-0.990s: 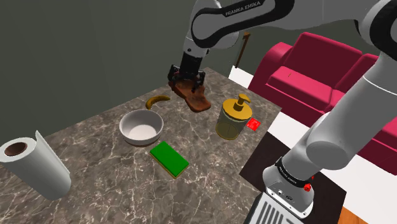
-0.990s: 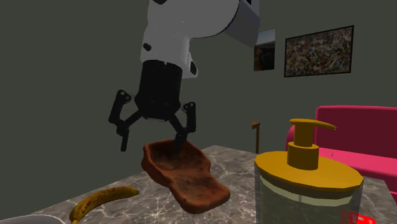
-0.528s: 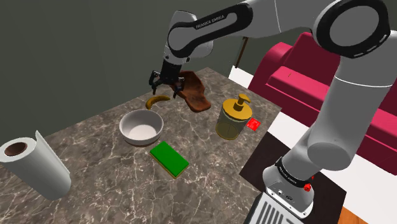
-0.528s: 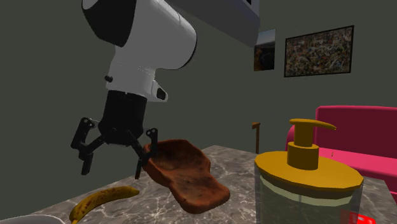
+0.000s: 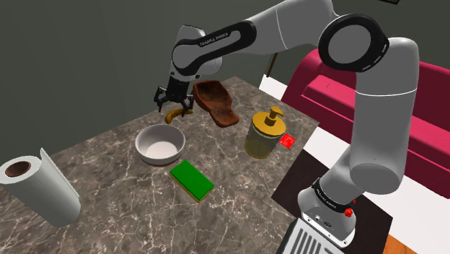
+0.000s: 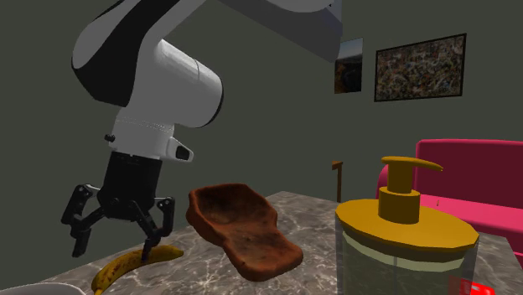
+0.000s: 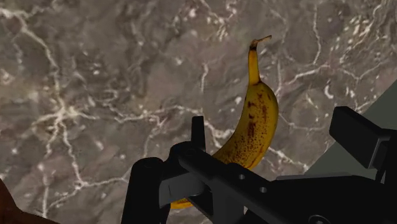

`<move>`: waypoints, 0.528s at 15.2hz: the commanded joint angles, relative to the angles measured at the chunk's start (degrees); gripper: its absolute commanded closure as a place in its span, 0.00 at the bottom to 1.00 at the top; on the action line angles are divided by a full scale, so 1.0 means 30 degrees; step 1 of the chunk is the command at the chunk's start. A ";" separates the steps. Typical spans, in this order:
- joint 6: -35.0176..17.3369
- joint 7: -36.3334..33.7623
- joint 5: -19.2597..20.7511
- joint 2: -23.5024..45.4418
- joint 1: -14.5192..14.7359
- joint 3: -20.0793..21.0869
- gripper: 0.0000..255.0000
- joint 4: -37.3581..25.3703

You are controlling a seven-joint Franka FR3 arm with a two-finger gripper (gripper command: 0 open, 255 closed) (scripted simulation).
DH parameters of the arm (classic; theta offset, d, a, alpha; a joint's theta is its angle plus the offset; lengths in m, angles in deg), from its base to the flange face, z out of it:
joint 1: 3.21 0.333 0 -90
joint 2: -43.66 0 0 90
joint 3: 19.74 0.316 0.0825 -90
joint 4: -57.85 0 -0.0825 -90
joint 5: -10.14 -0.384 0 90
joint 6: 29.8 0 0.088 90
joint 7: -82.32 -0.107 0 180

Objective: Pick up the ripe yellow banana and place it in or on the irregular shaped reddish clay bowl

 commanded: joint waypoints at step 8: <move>-0.0973 -0.0095 0.0072 0.1021 0.0312 -0.0007 0.00 -0.0111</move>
